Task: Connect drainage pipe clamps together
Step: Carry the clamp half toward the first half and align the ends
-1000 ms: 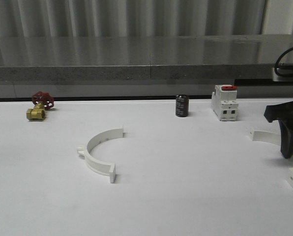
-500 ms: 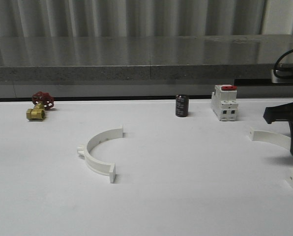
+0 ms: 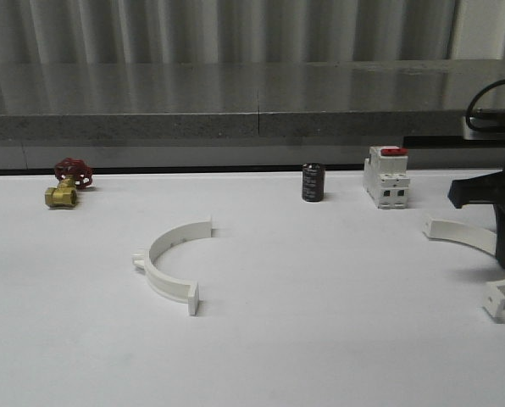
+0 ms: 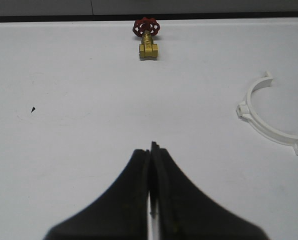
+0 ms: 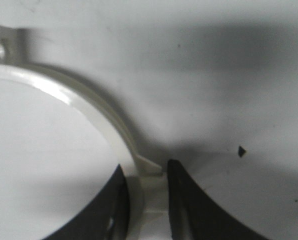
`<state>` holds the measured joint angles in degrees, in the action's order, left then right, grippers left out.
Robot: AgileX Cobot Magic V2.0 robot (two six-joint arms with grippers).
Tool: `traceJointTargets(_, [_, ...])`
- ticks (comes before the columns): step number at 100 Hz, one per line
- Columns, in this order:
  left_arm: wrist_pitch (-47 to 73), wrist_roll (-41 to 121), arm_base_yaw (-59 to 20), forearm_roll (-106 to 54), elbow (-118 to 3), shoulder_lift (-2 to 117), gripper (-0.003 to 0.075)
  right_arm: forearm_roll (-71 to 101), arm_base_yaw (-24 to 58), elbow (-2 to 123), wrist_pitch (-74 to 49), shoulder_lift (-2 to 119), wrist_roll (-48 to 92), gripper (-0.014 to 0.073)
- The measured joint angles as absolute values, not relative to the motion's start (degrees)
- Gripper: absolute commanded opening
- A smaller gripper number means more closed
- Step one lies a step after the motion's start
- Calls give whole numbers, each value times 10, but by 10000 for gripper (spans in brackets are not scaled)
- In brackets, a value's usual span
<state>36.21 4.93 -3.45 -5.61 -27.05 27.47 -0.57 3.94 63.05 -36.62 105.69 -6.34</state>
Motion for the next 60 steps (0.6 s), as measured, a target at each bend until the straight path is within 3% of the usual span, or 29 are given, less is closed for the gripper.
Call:
traceJointTargets(21, [362, 49, -35, -56, -271, 275, -21, -5, 107, 667, -390, 1037, -127, 70])
traceJointTargets(60, [362, 49, -35, -56, -271, 275, -21, -110, 260, 723, -412, 1037, -377, 70])
